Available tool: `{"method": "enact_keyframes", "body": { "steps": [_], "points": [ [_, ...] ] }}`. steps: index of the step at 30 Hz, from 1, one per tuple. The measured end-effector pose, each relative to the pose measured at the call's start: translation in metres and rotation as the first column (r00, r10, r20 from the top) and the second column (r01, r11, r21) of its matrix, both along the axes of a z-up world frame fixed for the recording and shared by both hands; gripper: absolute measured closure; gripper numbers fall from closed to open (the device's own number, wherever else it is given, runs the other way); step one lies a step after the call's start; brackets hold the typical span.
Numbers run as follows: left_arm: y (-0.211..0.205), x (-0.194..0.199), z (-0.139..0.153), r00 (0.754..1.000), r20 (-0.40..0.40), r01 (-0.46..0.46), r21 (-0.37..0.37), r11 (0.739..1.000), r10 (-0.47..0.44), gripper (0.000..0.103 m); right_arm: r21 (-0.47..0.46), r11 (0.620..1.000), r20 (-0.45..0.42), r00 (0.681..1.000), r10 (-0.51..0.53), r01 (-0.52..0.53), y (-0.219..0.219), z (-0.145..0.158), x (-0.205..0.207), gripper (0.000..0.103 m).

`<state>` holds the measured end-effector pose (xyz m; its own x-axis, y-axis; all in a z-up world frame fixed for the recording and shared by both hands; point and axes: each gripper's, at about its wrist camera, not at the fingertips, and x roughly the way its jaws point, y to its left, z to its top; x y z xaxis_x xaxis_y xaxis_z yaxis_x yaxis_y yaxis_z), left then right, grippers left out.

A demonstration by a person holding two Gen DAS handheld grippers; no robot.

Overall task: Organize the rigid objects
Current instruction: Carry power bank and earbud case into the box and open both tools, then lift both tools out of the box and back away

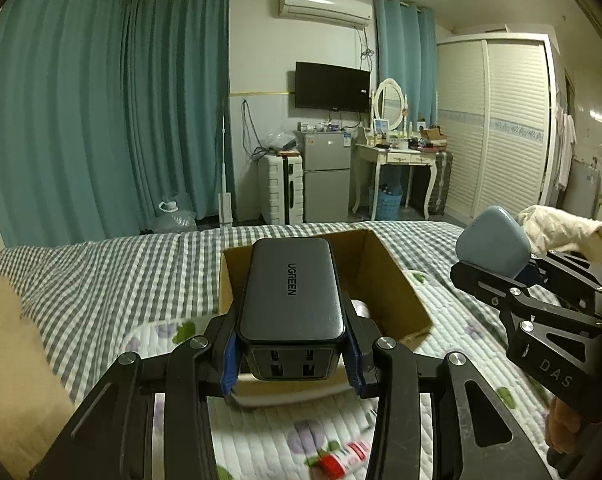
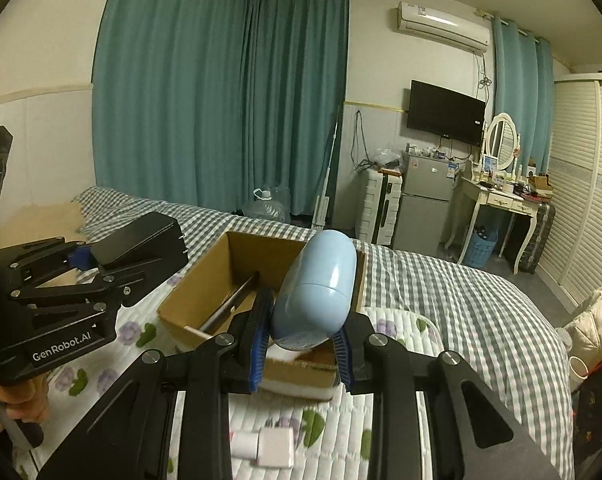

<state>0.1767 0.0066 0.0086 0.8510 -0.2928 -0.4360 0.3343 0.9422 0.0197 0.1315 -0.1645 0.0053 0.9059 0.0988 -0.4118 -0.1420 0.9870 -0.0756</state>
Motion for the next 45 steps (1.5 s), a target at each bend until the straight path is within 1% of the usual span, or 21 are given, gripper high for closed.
{"method": "enact_keyframes", "body": {
  "steps": [2, 7, 9, 12, 17, 21, 24, 27, 31, 37, 39, 40, 41, 42, 43, 44, 45],
  "points": [
    [-0.002, 0.008, -0.002, 1.0, 0.012, -0.012, 0.011, 1.0, 0.012, 0.061, -0.004, 1.0, -0.008, 1.0, 0.002, -0.002, -0.001, -0.004, 0.014, 0.075],
    [-0.005, 0.042, -0.012, 1.0, -0.002, -0.021, 0.019, 1.0, 0.021, 0.061, -0.024, 1.0, -0.041, 0.999, 0.012, -0.013, -0.004, -0.018, 0.051, 0.075],
    [-0.008, 0.056, -0.019, 1.0, -0.02, -0.016, 0.02, 1.0, 0.017, 0.061, -0.023, 1.0, -0.065, 0.998, 0.015, -0.016, -0.004, -0.024, 0.066, 0.075],
    [-0.011, 0.075, -0.032, 0.998, -0.056, -0.008, 0.023, 1.0, 0.009, 0.061, -0.01, 1.0, -0.122, 0.992, 0.024, -0.026, -0.002, -0.038, 0.088, 0.075],
    [-0.018, 0.101, -0.055, 0.992, -0.125, 0.007, 0.035, 0.999, -0.003, 0.061, -0.052, 0.997, -0.205, 0.977, 0.049, -0.061, 0.002, -0.059, 0.125, 0.075],
    [-0.017, 0.12, -0.071, 0.983, -0.186, 0.006, 0.046, 0.999, 0.003, 0.061, -0.085, 0.994, -0.252, 0.967, 0.045, -0.068, 0.004, -0.078, 0.14, 0.075],
    [-0.017, 0.131, -0.079, 0.977, -0.211, -0.007, 0.058, 0.998, 0.019, 0.061, -0.092, 0.994, -0.278, 0.96, 0.037, -0.065, 0.004, -0.089, 0.147, 0.075],
    [-0.016, 0.139, -0.086, 0.971, -0.24, -0.013, 0.05, 0.999, 0.025, 0.061, -0.115, 0.992, -0.293, 0.956, 0.021, -0.057, 0.007, -0.098, 0.152, 0.075],
    [-0.016, 0.139, -0.087, 0.971, -0.237, -0.014, 0.057, 0.998, 0.027, 0.061, -0.168, 0.985, -0.287, 0.958, -0.008, -0.042, 0.015, -0.101, 0.156, 0.075],
    [-0.016, 0.142, -0.086, 0.967, -0.252, -0.033, 0.061, 0.998, 0.047, 0.061, -0.169, 0.985, -0.291, 0.957, -0.021, -0.029, 0.013, -0.097, 0.157, 0.075],
    [-0.013, 0.142, -0.083, 0.97, -0.239, -0.044, 0.044, 0.998, 0.053, 0.058, -0.175, 0.984, -0.295, 0.955, -0.027, -0.026, 0.013, -0.096, 0.156, 0.074],
    [-0.012, 0.139, -0.079, 0.974, -0.219, -0.056, 0.048, 0.997, 0.065, 0.057, -0.176, 0.984, -0.296, 0.955, -0.031, -0.023, 0.013, -0.095, 0.155, 0.072],
    [-0.01, 0.137, -0.075, 0.977, -0.201, -0.067, 0.057, 0.996, 0.077, 0.052, -0.175, 0.984, -0.289, 0.957, -0.034, -0.018, 0.012, -0.093, 0.152, 0.066],
    [-0.009, 0.134, -0.071, 0.979, -0.182, -0.079, 0.064, 0.995, 0.089, 0.049, -0.17, 0.985, -0.283, 0.959, -0.028, -0.022, 0.012, -0.091, 0.15, 0.064],
    [-0.007, 0.132, -0.066, 0.981, -0.167, -0.086, 0.064, 0.994, 0.096, 0.048, -0.175, 0.985, -0.274, 0.961, -0.037, -0.012, 0.012, -0.088, 0.148, 0.053],
    [-0.005, 0.13, -0.062, 0.982, -0.16, -0.087, 0.062, 0.994, 0.096, 0.048, -0.179, 0.984, -0.254, 0.966, -0.047, 0.0, 0.012, -0.083, 0.144, 0.045],
    [-0.004, 0.127, -0.057, 0.984, -0.152, -0.089, 0.058, 0.994, 0.097, 0.048, -0.179, 0.984, -0.239, 0.97, -0.05, 0.006, 0.011, -0.079, 0.141, 0.045]
  ]
}}
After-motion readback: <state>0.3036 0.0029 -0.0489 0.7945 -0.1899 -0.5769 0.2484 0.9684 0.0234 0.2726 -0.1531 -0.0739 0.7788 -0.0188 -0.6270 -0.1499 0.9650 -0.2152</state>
